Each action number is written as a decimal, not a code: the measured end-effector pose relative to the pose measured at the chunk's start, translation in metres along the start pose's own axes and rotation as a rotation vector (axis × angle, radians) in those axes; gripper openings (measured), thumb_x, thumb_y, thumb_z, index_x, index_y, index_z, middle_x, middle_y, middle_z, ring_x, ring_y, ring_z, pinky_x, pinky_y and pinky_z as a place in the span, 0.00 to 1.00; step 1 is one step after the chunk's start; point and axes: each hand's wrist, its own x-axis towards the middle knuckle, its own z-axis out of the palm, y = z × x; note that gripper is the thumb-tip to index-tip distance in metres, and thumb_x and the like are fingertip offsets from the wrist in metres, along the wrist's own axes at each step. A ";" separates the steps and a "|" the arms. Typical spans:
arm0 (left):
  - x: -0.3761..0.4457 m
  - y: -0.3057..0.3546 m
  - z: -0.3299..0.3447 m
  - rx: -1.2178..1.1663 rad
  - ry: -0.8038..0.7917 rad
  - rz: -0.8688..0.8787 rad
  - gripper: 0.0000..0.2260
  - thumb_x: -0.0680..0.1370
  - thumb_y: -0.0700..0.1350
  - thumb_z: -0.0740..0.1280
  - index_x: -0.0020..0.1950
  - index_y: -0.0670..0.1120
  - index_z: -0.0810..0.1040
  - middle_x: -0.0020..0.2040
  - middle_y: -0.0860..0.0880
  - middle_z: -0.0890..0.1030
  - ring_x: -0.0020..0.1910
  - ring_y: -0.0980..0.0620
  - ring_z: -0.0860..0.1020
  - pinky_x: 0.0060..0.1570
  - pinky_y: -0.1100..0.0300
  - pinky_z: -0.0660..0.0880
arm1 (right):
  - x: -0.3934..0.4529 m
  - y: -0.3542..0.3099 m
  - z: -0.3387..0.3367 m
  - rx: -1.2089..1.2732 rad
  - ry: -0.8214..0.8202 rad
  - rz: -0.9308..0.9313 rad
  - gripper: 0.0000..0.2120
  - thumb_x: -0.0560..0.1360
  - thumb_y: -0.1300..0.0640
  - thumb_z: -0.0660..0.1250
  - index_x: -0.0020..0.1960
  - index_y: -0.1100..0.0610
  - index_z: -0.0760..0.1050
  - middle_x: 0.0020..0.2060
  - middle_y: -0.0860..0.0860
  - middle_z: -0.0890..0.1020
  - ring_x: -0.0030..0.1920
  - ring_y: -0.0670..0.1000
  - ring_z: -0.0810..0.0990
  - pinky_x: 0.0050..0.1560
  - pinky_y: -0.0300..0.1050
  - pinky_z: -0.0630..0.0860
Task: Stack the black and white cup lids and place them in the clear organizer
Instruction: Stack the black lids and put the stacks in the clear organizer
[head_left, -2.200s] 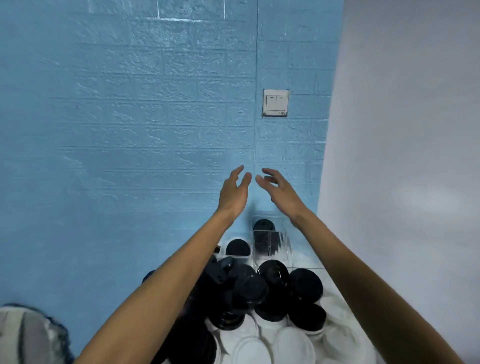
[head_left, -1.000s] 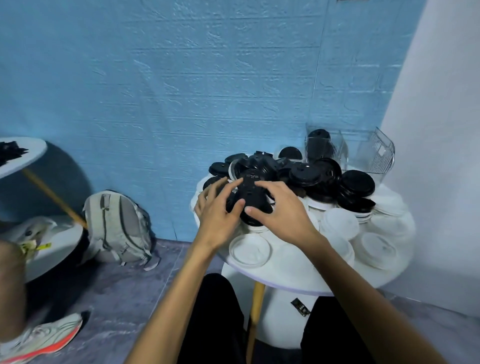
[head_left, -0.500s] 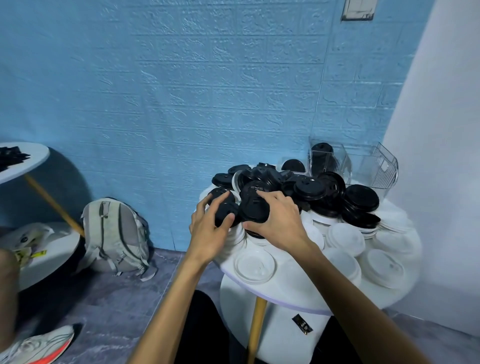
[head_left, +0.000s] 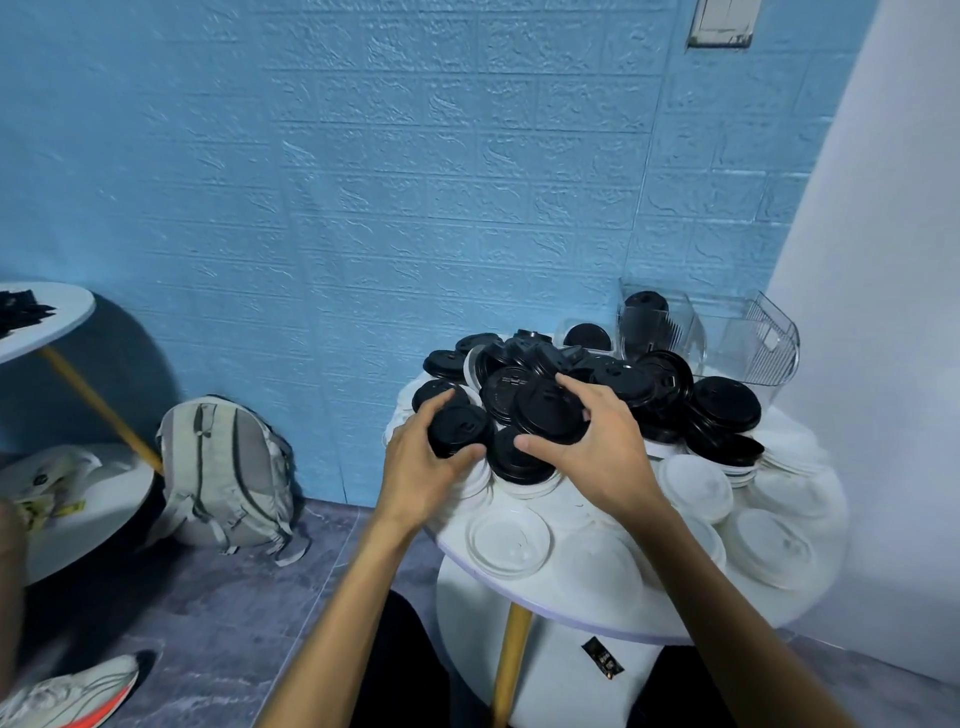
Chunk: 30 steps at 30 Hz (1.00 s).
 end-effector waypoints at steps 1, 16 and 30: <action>0.000 0.000 -0.001 -0.017 0.016 0.014 0.34 0.69 0.49 0.82 0.73 0.56 0.74 0.66 0.57 0.80 0.66 0.60 0.76 0.70 0.53 0.72 | 0.000 0.001 -0.001 0.016 0.001 0.004 0.43 0.63 0.38 0.80 0.74 0.45 0.69 0.65 0.42 0.73 0.68 0.49 0.71 0.72 0.53 0.69; -0.017 0.060 0.021 -0.190 -0.082 0.226 0.51 0.66 0.45 0.84 0.82 0.56 0.59 0.70 0.54 0.77 0.64 0.64 0.78 0.65 0.64 0.74 | 0.002 -0.020 -0.009 0.430 -0.217 0.014 0.34 0.55 0.48 0.84 0.59 0.38 0.80 0.60 0.45 0.76 0.63 0.47 0.80 0.66 0.53 0.76; -0.018 0.063 0.029 -0.365 -0.189 0.146 0.48 0.61 0.38 0.86 0.77 0.52 0.68 0.64 0.59 0.81 0.65 0.57 0.79 0.66 0.58 0.76 | 0.004 -0.035 -0.012 1.005 -0.290 0.264 0.28 0.70 0.74 0.73 0.63 0.52 0.74 0.58 0.59 0.82 0.56 0.61 0.84 0.48 0.54 0.85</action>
